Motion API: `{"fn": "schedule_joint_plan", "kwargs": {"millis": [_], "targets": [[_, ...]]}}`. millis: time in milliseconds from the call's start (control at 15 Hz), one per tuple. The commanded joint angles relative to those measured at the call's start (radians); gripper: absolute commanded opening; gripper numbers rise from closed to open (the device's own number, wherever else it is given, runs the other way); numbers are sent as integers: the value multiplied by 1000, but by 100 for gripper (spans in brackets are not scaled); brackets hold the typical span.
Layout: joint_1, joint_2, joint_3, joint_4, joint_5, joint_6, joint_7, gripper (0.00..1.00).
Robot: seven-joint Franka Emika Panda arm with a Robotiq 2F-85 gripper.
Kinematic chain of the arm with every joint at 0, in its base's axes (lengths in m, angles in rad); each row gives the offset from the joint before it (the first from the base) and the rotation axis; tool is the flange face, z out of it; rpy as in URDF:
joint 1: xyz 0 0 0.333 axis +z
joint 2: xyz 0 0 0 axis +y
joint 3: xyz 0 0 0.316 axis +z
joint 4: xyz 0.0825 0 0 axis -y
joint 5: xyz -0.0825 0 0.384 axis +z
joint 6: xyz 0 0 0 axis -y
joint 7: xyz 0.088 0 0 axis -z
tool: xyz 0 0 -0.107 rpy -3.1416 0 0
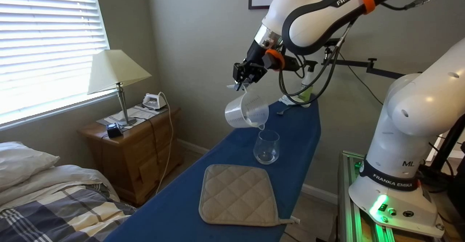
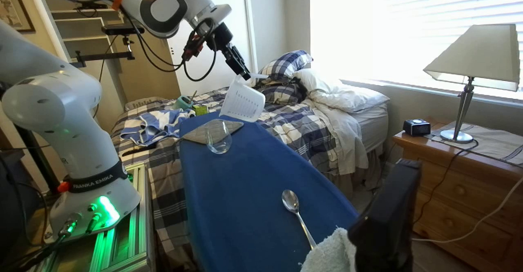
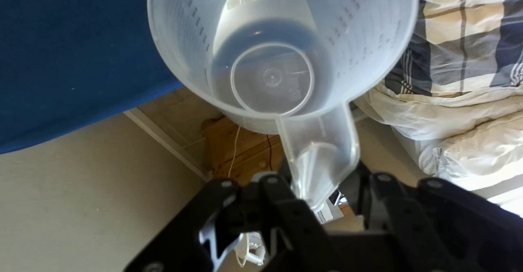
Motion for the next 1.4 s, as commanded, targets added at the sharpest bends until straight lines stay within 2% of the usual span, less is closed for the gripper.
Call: {"fn": "schedule_joint_plan", "kwargs": {"millis": [0, 1333], "targets": [[16, -28, -5, 1, -15, -32, -13, 7], [4, -118, 29, 3, -67, -42, -36, 7]]}}
